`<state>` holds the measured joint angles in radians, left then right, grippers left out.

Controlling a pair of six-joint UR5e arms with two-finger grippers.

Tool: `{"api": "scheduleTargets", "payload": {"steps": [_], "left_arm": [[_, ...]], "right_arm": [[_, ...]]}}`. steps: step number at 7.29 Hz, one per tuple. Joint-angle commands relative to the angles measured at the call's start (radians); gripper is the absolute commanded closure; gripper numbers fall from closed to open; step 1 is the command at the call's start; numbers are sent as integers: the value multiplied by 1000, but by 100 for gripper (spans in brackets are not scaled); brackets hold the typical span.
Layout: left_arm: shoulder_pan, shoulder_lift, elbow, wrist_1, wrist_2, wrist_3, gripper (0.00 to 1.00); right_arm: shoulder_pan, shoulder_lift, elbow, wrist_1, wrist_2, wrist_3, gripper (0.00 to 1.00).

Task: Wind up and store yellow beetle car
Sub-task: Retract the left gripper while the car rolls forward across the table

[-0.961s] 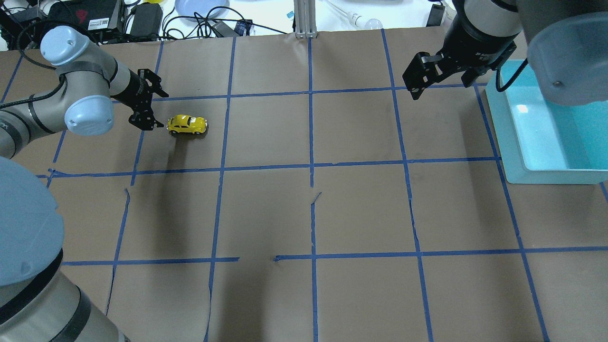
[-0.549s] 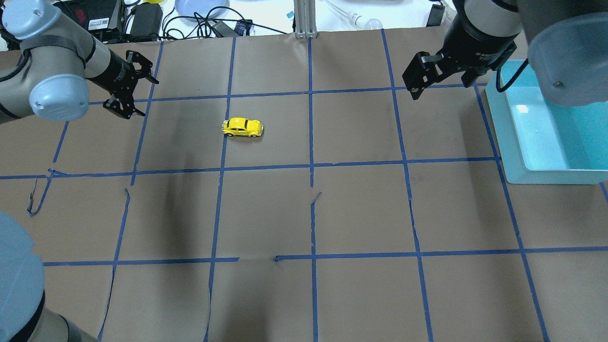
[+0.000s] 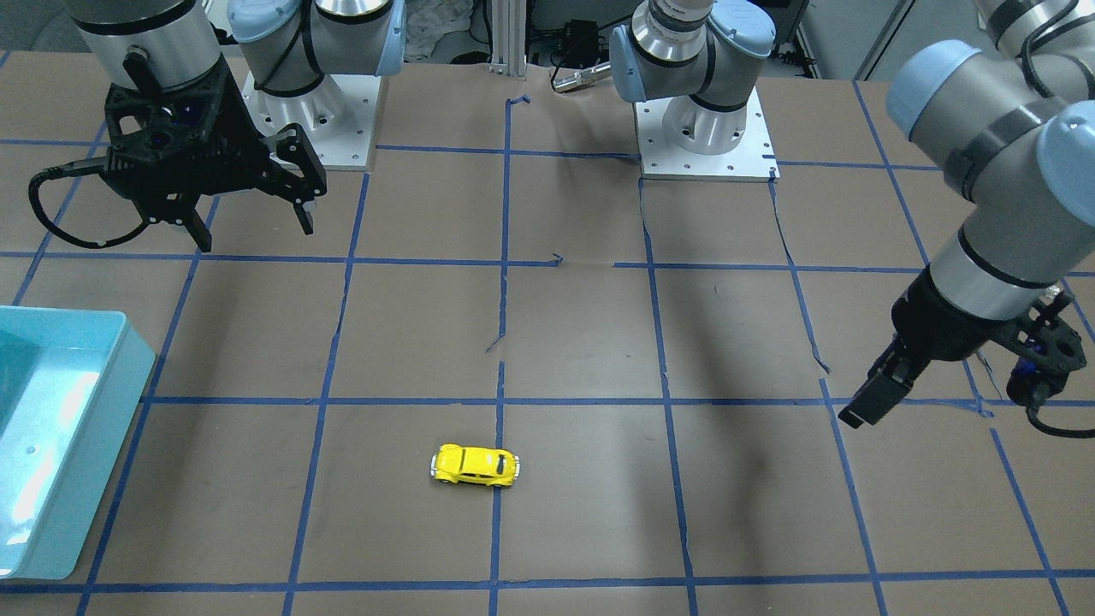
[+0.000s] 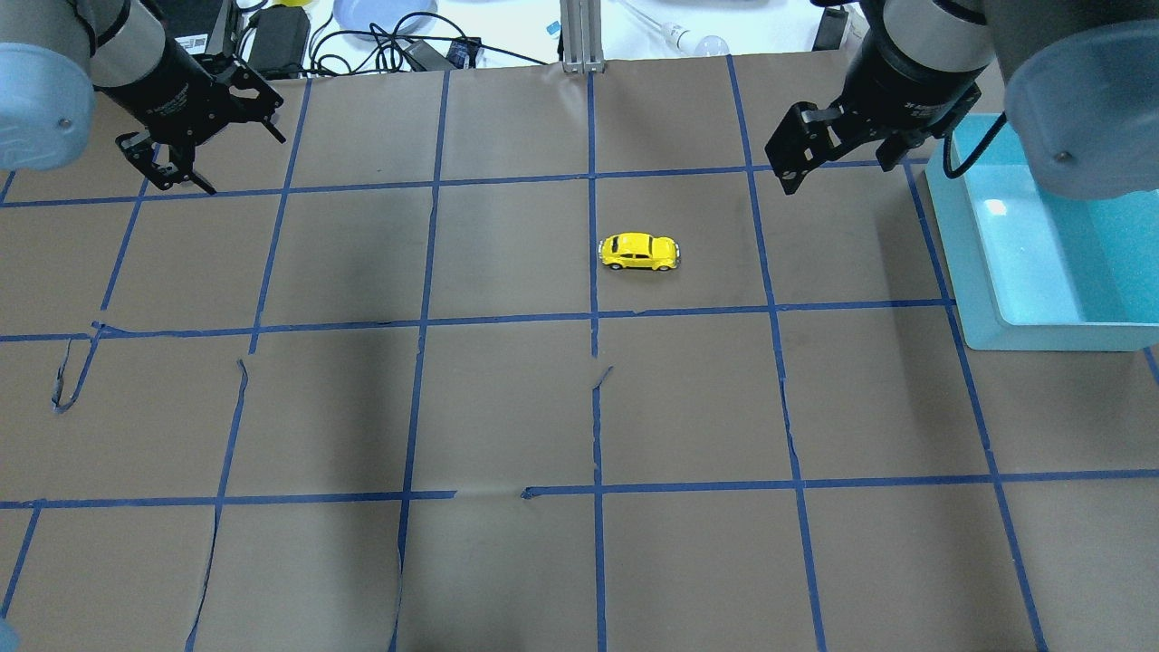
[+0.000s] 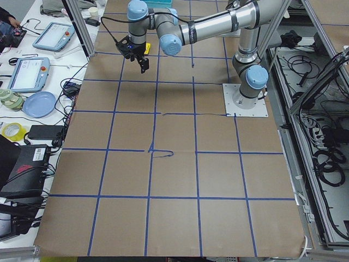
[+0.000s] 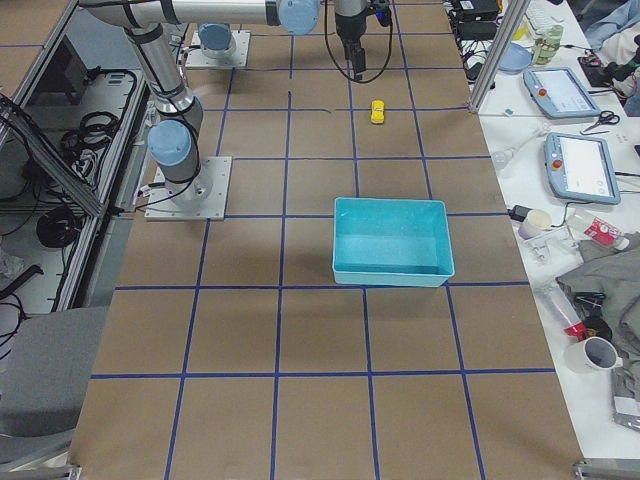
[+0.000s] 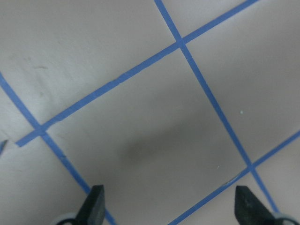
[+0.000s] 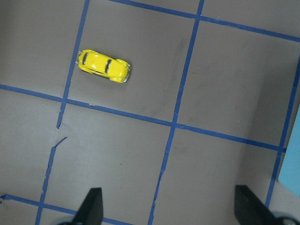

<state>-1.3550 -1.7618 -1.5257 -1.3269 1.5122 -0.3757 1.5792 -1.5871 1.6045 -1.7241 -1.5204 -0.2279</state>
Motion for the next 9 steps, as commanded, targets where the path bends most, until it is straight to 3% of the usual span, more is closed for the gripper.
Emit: {"api": "scheduleTargets", "payload": {"steps": [1,2,3,4,5,6,9], "left_arm": [[-16,77,7,-158,44,223,0],[-10,94,6,-161,63,225,0],[-22,135,-4,-181,37,225,0],[-44,151,-7,-196,4,224,0],[-90,162,-7,-201,6,215,0],[-117,160,-29,-213,19,244,0],[-165,191,-74,-203,48,310,0]], "right_arm": [[-2,6,-3,1,0,-33,0],[-4,7,-5,-2,11,-77,0],[-16,12,-5,-5,90,-178,0],[-37,28,-6,-6,92,-221,0],[-59,65,-11,-17,92,-405,0],[-68,125,-9,-61,94,-611,0],[-24,345,-5,-327,106,-961,0]]}}
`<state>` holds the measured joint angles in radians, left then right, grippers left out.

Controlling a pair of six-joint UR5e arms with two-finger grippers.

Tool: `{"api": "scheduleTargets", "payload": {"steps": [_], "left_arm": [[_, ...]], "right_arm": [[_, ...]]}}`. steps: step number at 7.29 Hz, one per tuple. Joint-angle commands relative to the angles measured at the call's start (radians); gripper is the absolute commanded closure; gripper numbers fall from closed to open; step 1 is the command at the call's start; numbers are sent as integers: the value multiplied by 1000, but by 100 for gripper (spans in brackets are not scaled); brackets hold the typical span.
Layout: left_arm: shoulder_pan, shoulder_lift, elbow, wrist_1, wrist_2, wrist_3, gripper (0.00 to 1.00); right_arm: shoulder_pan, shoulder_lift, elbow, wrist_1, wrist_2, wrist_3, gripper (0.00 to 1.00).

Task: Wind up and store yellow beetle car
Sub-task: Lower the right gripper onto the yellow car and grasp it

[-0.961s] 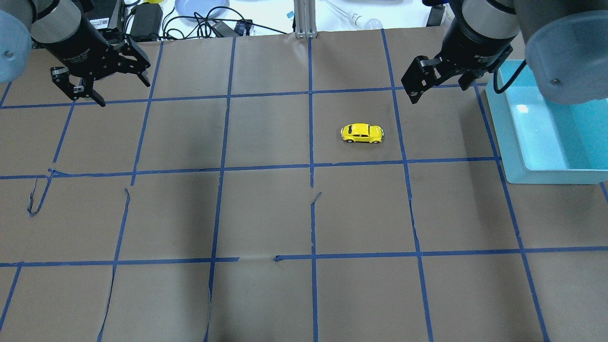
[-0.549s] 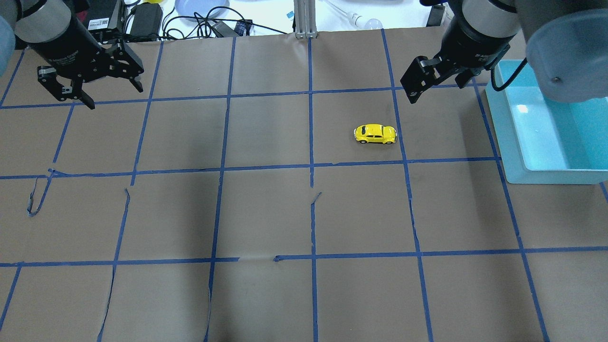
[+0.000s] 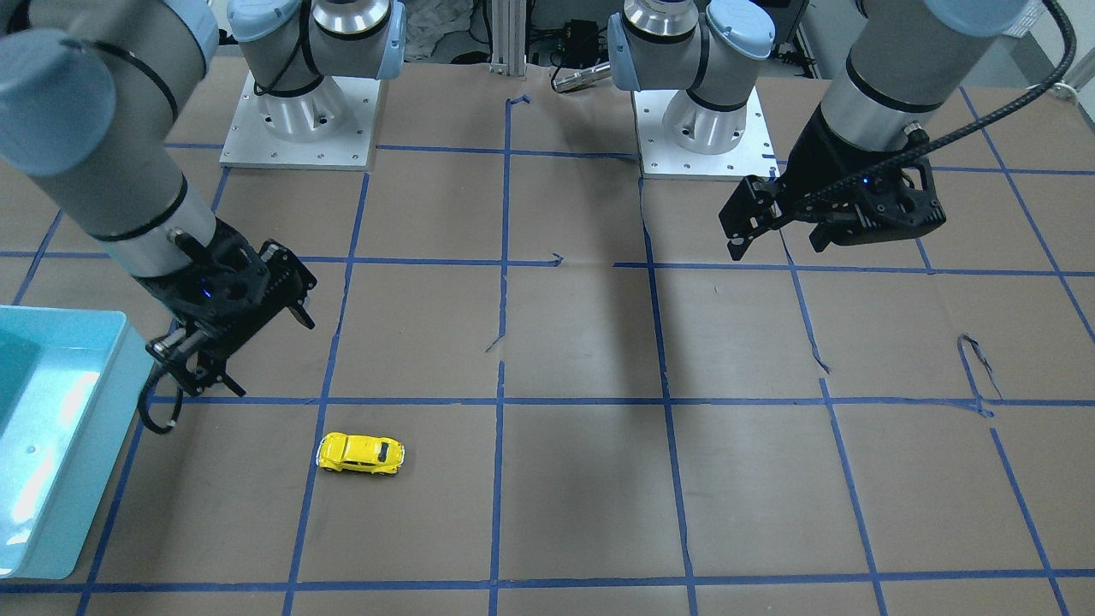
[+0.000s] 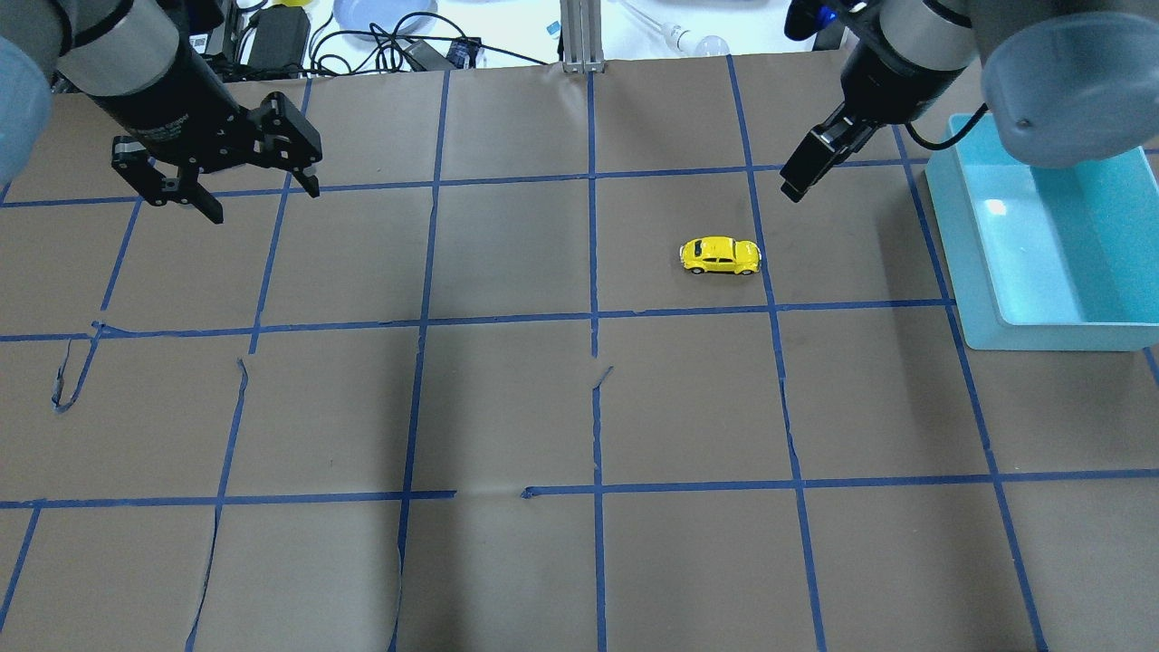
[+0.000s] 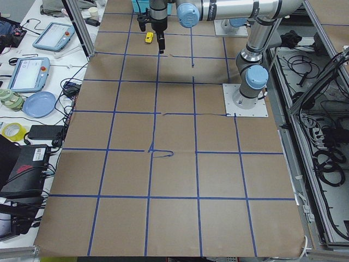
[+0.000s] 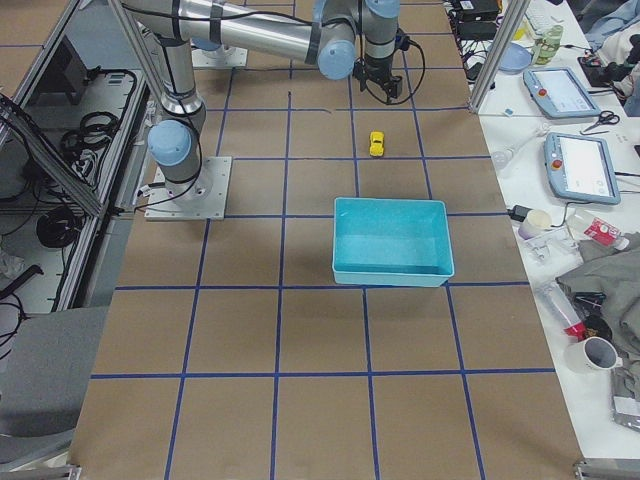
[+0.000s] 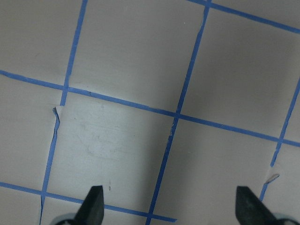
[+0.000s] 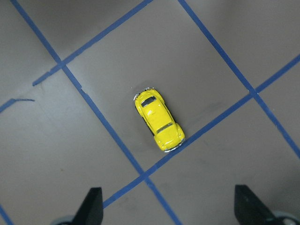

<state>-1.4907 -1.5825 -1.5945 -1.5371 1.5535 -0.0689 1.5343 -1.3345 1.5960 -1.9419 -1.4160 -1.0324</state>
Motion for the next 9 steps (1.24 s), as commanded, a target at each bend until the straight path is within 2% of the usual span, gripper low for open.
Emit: {"api": "scheduleTargets", "payload": {"steps": [1,2,3,5,9], "left_arm": [[-43,21,-5,5,11,6,0],[-49,33,-7,-6,13,6,0],[-54,51,-10,-6,13,9,0],[-56,61,-19,-14,13,11,0],[-36,58,-22,-35,17,20,0]], "right_arm": [[76,133,5,-142,-14,-255,0],[155,164,5,-155,-105,-253,0],[180,210,5,-198,-177,-261,0],[184,299,13,-265,-201,-259,0],[178,334,12,-273,-210,-261,0]]}}
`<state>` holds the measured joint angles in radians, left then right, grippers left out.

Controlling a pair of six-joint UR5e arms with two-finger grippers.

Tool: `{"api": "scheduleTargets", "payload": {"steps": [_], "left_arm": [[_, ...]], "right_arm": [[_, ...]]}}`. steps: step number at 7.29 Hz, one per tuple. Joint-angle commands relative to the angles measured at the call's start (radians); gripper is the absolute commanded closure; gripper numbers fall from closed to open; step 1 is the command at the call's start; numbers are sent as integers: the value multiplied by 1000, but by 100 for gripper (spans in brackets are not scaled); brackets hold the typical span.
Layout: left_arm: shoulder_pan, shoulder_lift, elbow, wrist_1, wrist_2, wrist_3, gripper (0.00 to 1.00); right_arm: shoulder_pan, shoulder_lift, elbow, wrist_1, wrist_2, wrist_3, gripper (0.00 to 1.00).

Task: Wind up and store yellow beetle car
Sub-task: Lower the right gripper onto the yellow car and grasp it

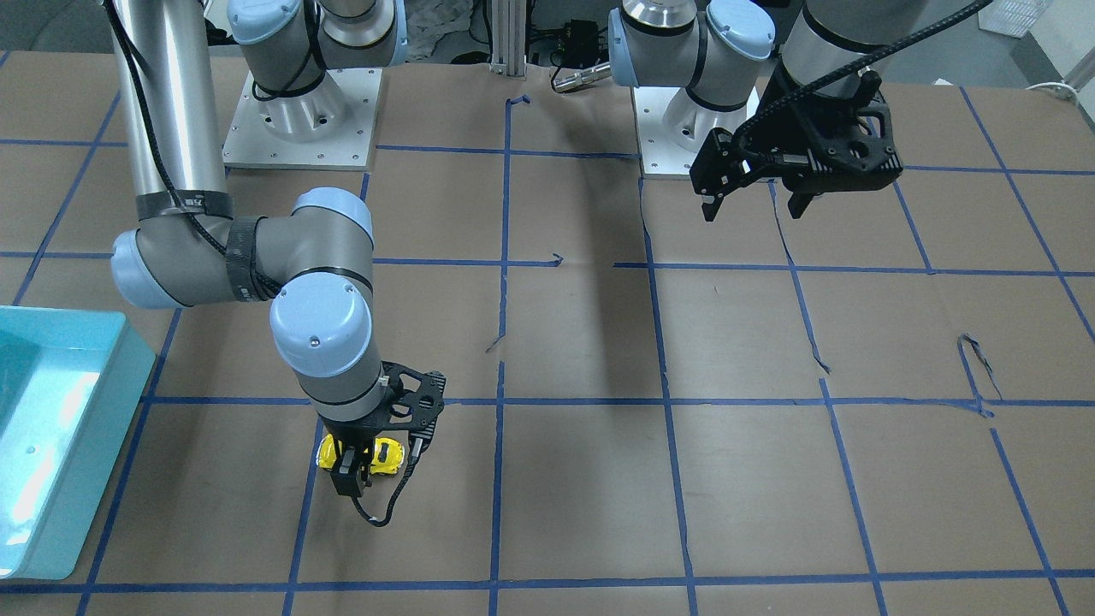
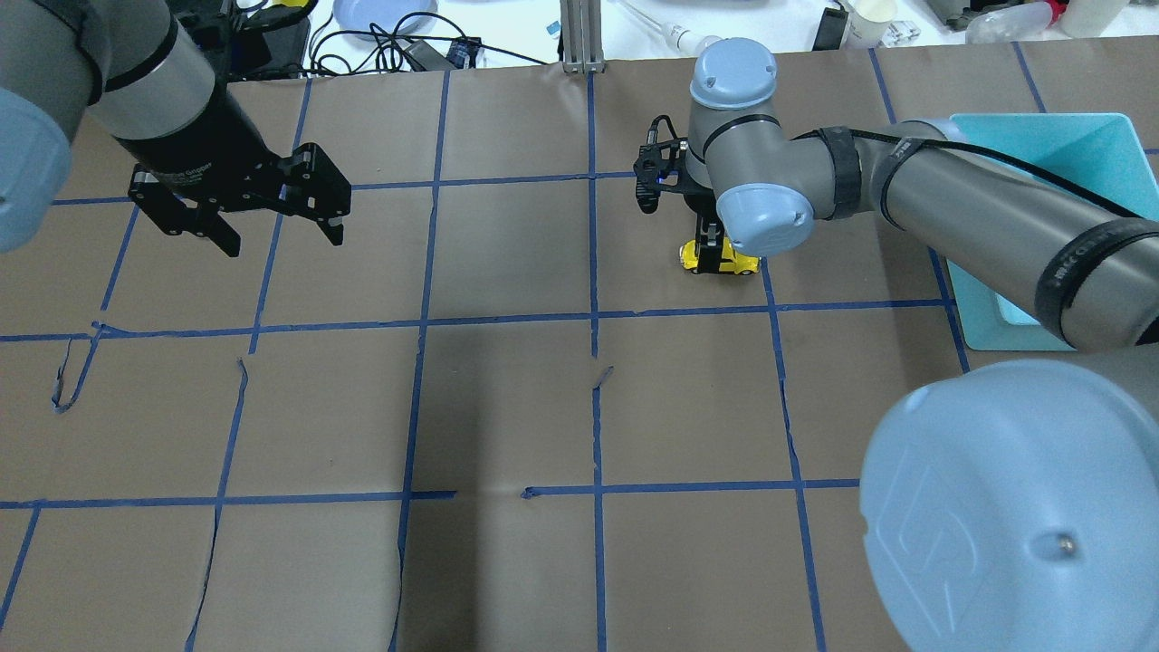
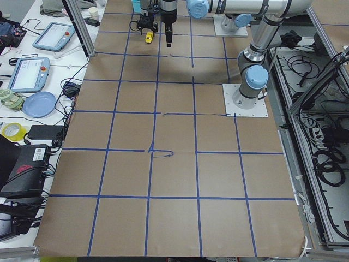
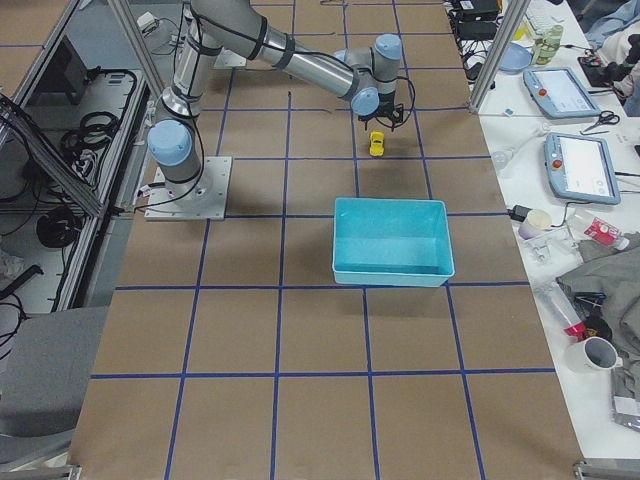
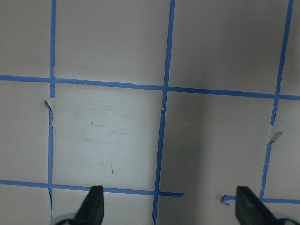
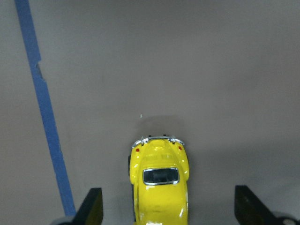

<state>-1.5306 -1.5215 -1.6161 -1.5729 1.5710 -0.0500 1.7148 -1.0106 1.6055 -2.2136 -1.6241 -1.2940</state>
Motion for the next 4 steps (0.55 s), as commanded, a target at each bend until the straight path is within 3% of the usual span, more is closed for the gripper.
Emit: {"api": "scheduleTargets", "payload": {"steps": [1,2,4], "left_arm": [[6,-3,-1,7,-2,1,0],[6,-5,-1,10,-2,1,0],[6,-5,-1,11,-2,-2,0]], "right_arm": [[-7,10,7,6,-3,2,0],[-12,9,26,6,-22,4,12],[-52,6,34,-8,-17,8,54]]}}
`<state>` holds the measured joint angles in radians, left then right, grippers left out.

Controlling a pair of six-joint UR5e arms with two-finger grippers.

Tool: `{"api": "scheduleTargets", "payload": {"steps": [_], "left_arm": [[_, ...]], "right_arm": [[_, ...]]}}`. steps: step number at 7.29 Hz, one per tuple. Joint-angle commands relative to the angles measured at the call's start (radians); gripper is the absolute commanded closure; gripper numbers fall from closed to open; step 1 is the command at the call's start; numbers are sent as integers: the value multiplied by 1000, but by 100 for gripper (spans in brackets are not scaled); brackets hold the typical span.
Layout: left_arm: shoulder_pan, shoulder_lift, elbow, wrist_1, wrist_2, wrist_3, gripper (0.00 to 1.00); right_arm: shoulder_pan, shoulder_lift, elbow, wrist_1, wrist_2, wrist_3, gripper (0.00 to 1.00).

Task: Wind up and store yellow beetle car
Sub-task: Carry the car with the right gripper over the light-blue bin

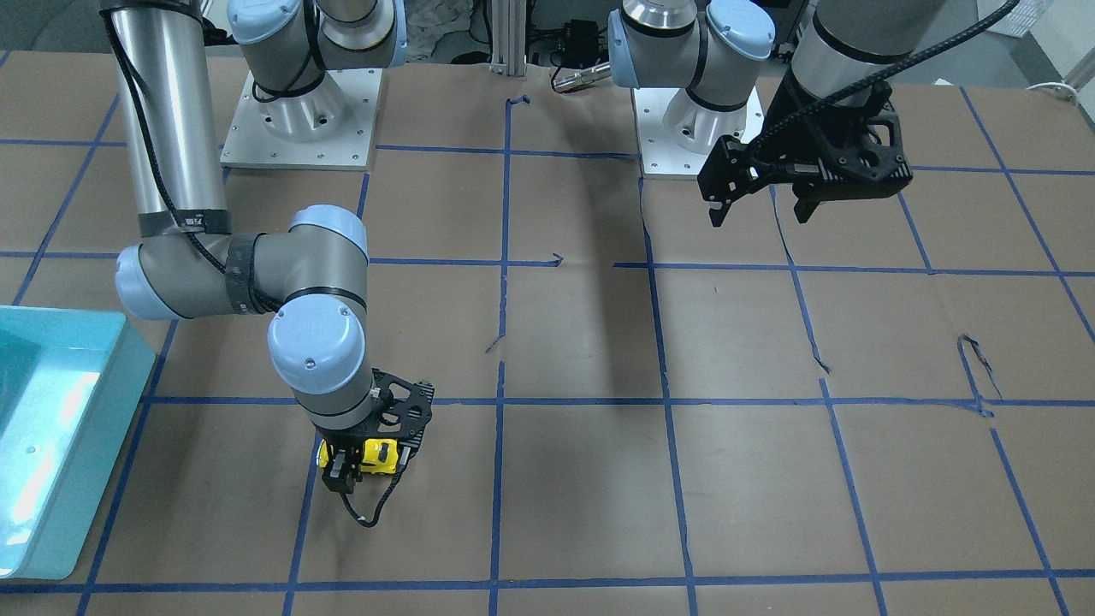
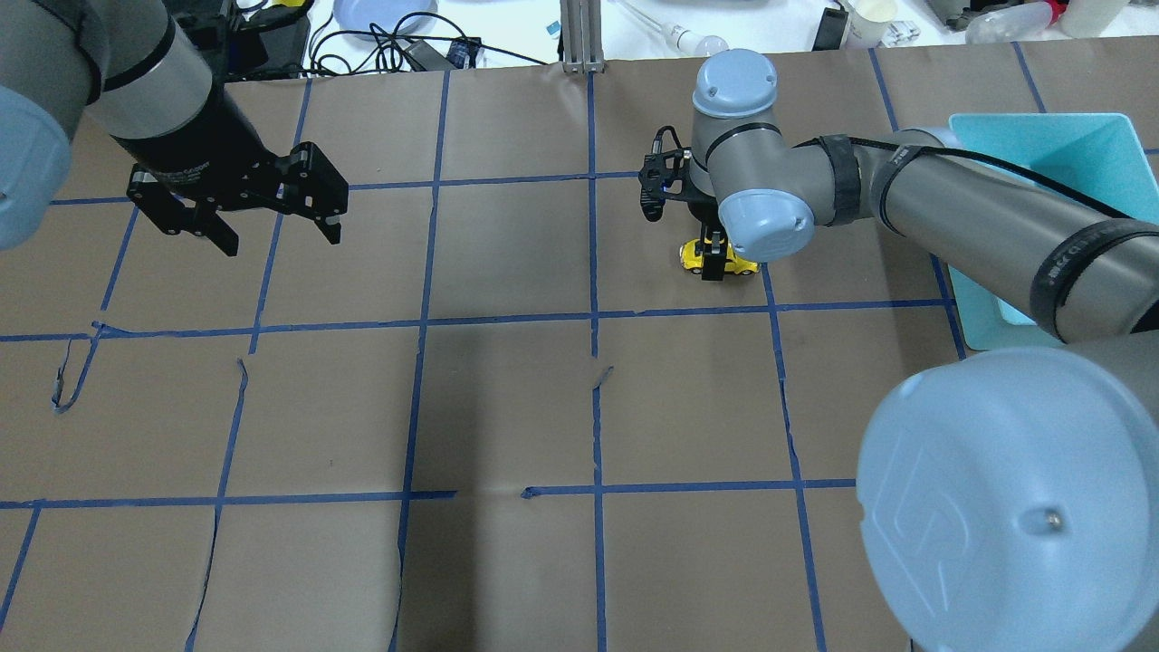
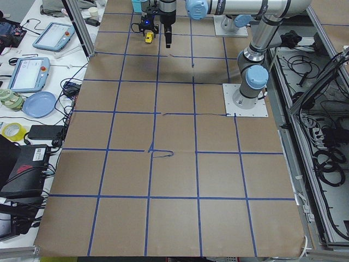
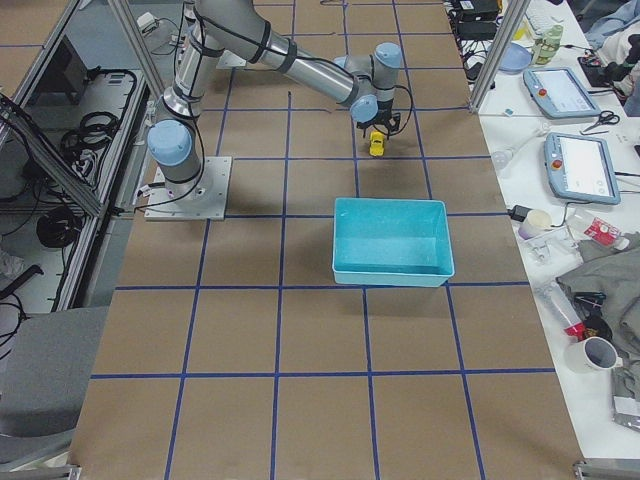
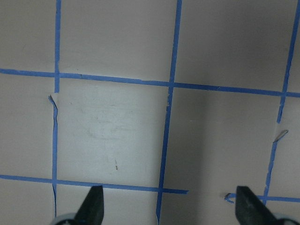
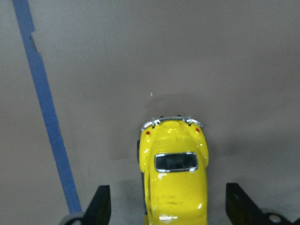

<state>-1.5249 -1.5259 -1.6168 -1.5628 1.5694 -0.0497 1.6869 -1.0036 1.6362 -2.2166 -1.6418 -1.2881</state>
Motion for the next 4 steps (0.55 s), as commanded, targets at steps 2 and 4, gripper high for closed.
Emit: {"api": "scheduleTargets", "payload": {"steps": [2,4], "left_arm": [[0,-8,0,3,0,-1,0],[0,-8,-2,3,-2,-1,0]], "right_arm": [[-26,-6,7,-3,5,10,80],[-26,-21,-7,1,-1,19,100]]}}
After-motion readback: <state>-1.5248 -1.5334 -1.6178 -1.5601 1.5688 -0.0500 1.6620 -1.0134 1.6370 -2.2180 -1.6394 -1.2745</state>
